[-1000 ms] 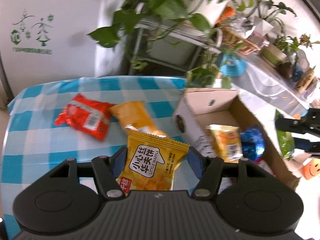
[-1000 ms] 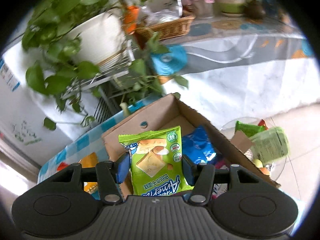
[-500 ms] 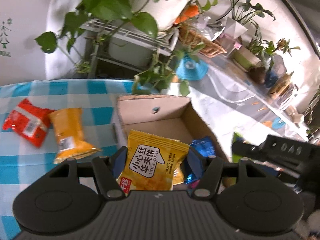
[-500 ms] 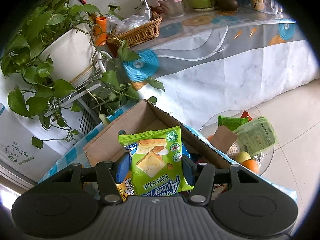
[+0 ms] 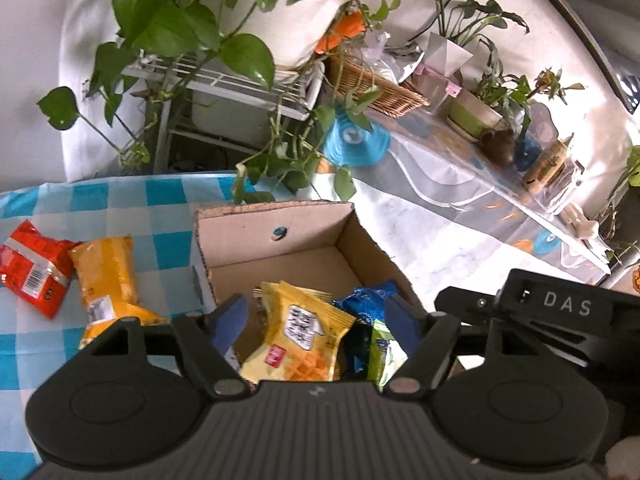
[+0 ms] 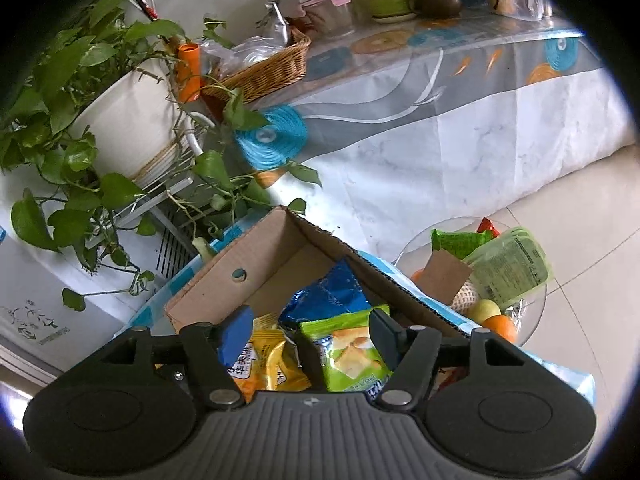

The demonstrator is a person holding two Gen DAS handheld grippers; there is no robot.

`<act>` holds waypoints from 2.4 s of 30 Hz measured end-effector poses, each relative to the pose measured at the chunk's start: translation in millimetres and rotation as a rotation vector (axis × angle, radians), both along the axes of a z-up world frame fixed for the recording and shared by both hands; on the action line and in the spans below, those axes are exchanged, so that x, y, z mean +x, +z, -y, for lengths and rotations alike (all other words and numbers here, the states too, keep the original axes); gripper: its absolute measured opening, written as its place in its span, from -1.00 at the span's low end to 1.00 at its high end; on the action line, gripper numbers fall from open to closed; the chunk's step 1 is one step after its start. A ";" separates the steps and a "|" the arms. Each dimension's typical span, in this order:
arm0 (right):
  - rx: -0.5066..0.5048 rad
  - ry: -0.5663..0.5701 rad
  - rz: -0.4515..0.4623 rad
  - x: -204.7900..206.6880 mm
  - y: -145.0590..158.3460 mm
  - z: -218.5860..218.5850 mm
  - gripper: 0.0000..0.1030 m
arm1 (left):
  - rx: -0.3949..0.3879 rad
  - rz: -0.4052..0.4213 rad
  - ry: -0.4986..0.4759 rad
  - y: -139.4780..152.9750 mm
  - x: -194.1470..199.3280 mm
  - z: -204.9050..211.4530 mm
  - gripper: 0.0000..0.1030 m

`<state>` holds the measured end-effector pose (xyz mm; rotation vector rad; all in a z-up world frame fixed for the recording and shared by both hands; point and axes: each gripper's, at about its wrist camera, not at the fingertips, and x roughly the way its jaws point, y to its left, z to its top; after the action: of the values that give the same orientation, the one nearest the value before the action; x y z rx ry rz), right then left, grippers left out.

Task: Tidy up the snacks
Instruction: 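Open the left tool to drop the waffle bag while the right tool drops the green bag, then move the left tool to the red bag while the right tool approaches the yellow bread bag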

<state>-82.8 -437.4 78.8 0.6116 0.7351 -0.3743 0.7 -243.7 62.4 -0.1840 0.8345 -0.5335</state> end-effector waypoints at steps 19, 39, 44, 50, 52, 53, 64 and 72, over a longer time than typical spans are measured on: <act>-0.043 0.123 0.010 19.2 2.3 -32.7 0.42 | 0.063 -0.005 0.142 -2.5 18.2 -92.4 0.48; -0.068 0.343 0.049 50.6 7.5 -106.8 0.46 | 0.068 -0.138 0.523 -33.8 87.0 -190.1 0.67; -0.060 0.365 0.052 55.2 7.7 -116.3 0.47 | 0.105 -0.164 0.573 -49.8 109.6 -189.9 0.67; -0.064 0.379 0.053 59.2 7.0 -123.1 0.47 | 0.173 -0.187 0.607 -71.6 132.7 -178.2 0.67; -0.059 0.381 0.056 59.0 7.5 -123.5 0.47 | 0.214 -0.188 0.625 -78.2 139.6 -174.9 0.67; -0.058 0.383 0.059 59.1 7.8 -123.6 0.47 | 0.234 -0.191 0.638 -82.2 142.8 -173.8 0.67; -0.051 0.398 0.045 68.3 3.2 -130.1 0.47 | 0.351 -0.141 0.527 -86.3 138.0 -178.0 0.79; -0.026 0.426 0.022 81.0 -6.9 -144.0 0.48 | 0.437 -0.178 0.436 -72.7 115.6 -207.4 0.80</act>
<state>-1.8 -293.3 71.9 0.4192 0.8158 0.0159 116.4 -36.4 -10.3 -0.0069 1.0287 0.0807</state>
